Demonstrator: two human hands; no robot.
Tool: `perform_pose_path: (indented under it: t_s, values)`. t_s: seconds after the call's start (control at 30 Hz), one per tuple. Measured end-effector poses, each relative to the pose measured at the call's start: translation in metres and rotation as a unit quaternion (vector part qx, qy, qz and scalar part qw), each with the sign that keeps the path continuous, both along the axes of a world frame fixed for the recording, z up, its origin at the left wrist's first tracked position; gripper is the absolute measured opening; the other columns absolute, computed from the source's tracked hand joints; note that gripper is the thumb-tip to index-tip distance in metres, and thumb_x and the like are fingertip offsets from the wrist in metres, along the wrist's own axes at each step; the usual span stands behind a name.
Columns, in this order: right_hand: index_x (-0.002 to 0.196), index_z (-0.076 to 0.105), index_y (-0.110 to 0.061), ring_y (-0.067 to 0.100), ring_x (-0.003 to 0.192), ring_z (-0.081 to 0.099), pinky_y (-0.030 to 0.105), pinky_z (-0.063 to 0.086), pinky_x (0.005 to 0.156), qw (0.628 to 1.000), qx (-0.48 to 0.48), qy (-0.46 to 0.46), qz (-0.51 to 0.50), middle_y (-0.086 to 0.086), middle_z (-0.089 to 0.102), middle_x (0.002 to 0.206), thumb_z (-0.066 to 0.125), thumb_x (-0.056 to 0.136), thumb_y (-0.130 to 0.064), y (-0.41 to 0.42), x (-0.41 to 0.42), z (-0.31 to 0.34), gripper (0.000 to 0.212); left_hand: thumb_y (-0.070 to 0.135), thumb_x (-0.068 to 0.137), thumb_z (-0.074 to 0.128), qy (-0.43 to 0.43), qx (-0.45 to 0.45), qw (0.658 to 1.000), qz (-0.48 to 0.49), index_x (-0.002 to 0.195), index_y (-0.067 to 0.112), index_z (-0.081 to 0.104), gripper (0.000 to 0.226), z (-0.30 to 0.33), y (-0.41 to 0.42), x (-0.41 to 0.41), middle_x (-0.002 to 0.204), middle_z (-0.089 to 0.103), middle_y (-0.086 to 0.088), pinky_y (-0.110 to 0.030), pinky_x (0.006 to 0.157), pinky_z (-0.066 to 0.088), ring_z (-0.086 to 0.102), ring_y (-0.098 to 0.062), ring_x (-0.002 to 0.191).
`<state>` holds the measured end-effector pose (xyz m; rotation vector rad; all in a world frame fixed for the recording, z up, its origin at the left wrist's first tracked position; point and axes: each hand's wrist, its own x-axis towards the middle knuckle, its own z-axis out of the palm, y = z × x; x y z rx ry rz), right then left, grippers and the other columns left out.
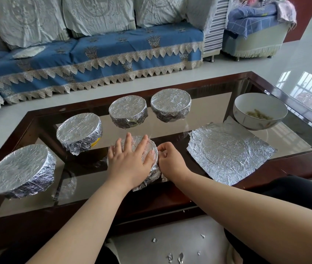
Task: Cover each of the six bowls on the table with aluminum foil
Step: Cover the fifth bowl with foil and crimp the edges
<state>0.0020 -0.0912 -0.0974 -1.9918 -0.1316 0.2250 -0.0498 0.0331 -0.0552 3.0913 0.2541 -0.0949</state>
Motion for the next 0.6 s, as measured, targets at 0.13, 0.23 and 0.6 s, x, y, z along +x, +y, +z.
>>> perform_pose_path:
  t_s: [0.13, 0.23, 0.6]
  values:
    - [0.099, 0.063, -0.012, 0.004, 0.059, 0.047, 0.024, 0.04, 0.064, 0.998, 0.046, 0.032, -0.031, -0.009, 0.054, 0.07, 0.052, 0.094, -0.013, -0.0011, 0.0024, -0.0006, 0.012, 0.062, 0.1, 0.015, 0.0, -0.003, 1.0, 0.001, 0.156, 0.045, -0.001, 0.061, -0.0012, 0.0007, -0.0004, 0.167, -0.004, -0.008, -0.054, 0.121, 0.002, 0.0, -0.036, 0.152]
    - [0.102, 0.068, -0.011, 0.004, 0.055, 0.048, 0.019, 0.04, 0.056, 0.992, 0.085, 0.073, -0.061, -0.006, 0.059, 0.072, 0.058, 0.093, -0.015, -0.0012, 0.0011, -0.001, 0.014, 0.064, 0.099, 0.014, 0.005, -0.004, 1.0, 0.003, 0.156, 0.046, -0.002, 0.062, -0.0003, -0.0001, 0.0001, 0.167, -0.004, -0.008, -0.054, 0.121, 0.001, -0.001, -0.035, 0.152]
    - [0.098, 0.056, -0.018, 0.011, 0.075, 0.061, 0.032, 0.053, 0.079, 0.994, 0.048, 0.053, -0.079, -0.008, 0.059, 0.079, 0.06, 0.092, -0.018, -0.0022, -0.004, -0.0006, 0.007, 0.065, 0.098, 0.014, 0.008, -0.004, 1.0, 0.007, 0.156, 0.046, -0.002, 0.063, 0.0005, -0.0017, 0.0001, 0.167, -0.005, -0.008, -0.053, 0.121, 0.0, -0.001, -0.035, 0.152]
